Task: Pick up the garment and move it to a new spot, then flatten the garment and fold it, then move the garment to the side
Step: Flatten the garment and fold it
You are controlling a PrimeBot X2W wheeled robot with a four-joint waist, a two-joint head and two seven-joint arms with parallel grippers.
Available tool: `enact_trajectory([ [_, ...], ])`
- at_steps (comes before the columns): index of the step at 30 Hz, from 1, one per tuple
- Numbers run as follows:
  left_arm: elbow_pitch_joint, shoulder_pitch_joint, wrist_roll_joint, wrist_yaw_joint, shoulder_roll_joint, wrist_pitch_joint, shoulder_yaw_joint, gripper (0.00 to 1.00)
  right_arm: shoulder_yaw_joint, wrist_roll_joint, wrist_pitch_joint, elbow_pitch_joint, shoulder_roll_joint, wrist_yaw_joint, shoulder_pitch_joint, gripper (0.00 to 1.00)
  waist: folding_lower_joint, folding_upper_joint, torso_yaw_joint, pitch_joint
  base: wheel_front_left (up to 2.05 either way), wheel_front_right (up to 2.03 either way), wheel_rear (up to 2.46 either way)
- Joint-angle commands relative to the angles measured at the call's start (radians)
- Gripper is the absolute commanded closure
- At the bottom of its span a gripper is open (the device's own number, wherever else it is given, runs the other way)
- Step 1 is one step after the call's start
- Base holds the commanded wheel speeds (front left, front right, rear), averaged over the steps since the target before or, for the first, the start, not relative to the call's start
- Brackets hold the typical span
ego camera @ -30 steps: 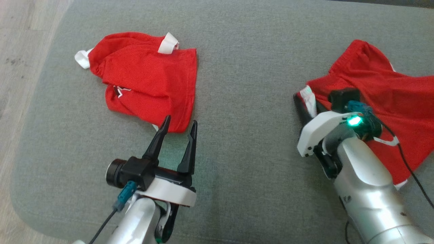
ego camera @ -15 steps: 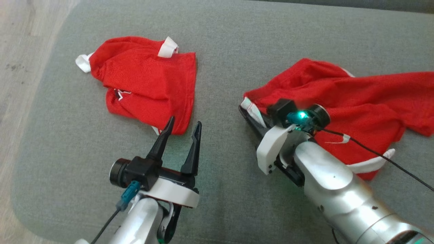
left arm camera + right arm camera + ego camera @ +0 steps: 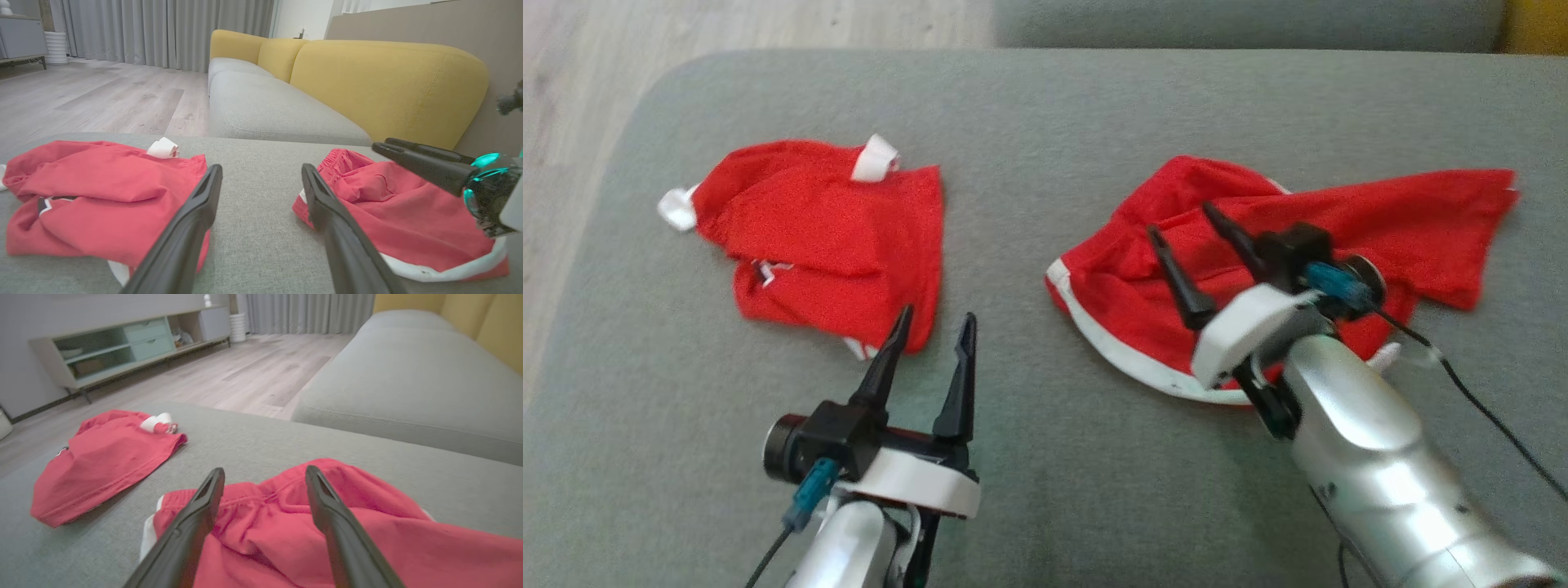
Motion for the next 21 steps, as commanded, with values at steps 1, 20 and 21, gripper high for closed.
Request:
enact_trajectory([
  [1, -0.033, -0.020, 0.006, 0.001, 0.001, -0.008, 0.038, 0.00, -0.014, -0.009, -0.013, -0.035, 0.012, -0.001, 0.027, 0.00, 0.0001, 0.0000, -0.037, -0.027, 0.00, 0.00, 0.00],
  [20, -0.041, -0.016, 0.033, -0.017, 0.001, -0.008, 0.053, 0.00, -0.505, -0.069, 0.048, -0.402, 0.022, -0.001, 0.426, 0.00, 0.0001, 0.0000, -0.145, -0.010, 0.00, 0.00, 0.00],
  [21, -0.040, -0.019, 0.034, -0.019, 0.001, -0.008, 0.051, 0.00, -0.503, -0.058, 0.061, -0.404, 0.022, -0.001, 0.424, 0.00, 0.0001, 0.0000, -0.142, -0.007, 0.00, 0.00, 0.00],
])
